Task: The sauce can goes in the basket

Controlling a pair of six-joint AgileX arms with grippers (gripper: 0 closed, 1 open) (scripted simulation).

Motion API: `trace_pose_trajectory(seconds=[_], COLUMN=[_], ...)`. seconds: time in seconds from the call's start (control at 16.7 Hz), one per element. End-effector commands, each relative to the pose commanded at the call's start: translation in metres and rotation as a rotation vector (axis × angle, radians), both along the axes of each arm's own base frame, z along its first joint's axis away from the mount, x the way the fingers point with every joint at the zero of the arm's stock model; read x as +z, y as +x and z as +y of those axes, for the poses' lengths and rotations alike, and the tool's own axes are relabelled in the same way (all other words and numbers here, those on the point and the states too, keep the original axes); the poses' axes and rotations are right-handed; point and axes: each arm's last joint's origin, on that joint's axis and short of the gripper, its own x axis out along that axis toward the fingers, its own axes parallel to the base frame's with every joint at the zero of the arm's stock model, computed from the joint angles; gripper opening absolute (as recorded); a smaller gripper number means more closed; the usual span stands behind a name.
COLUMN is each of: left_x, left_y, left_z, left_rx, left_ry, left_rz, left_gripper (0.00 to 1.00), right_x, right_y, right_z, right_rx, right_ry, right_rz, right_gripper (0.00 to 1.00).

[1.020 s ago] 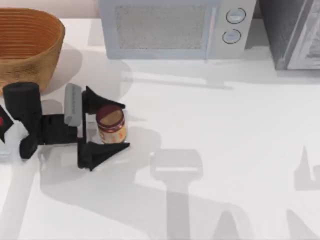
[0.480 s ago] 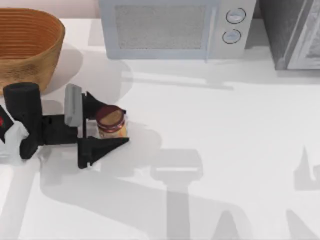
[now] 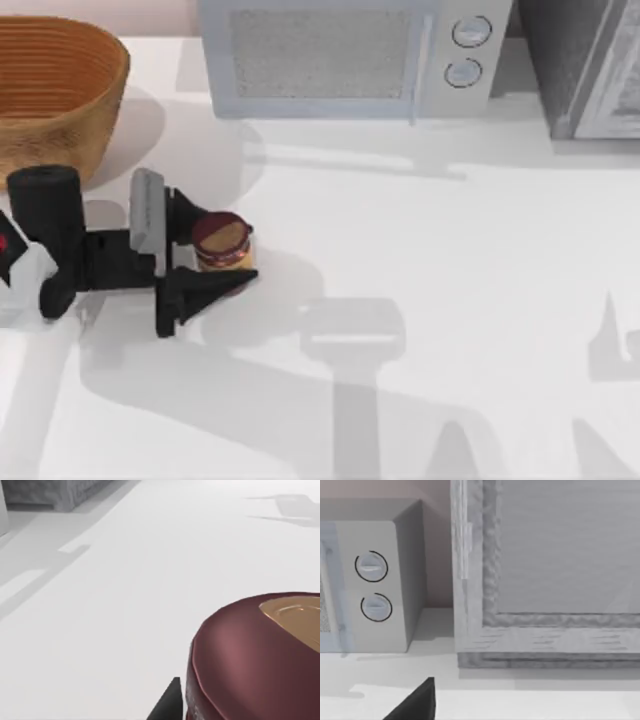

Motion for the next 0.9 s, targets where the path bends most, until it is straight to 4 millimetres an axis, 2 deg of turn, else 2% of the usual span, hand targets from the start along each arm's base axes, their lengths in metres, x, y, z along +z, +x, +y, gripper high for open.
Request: trace_pose_trajectory(seconds=[0.6, 0.72, 0.9], left_x=[0.005, 0.024, 0.084], left_y=[0.003, 0.012, 0.032], left_z=[0.002, 0.007, 0.021], left_rx=[0.006, 0.016, 0.044], left_ry=[-0.001, -0.005, -0.009], left_rz=[-0.009, -0.046, -0.18], left_gripper=[0.0, 0.0, 0.0], right_x=[0.0, 0.0, 0.0], right_y=[0.0, 0.0, 0.0], right_z=[0.0, 0.0, 0.0], right_rx=[0.0, 0.0, 0.0], right_ry=[0.0, 0.0, 0.0], right_rz=[0.0, 0.0, 0.0], right_gripper=[1.0, 1.0, 1.0])
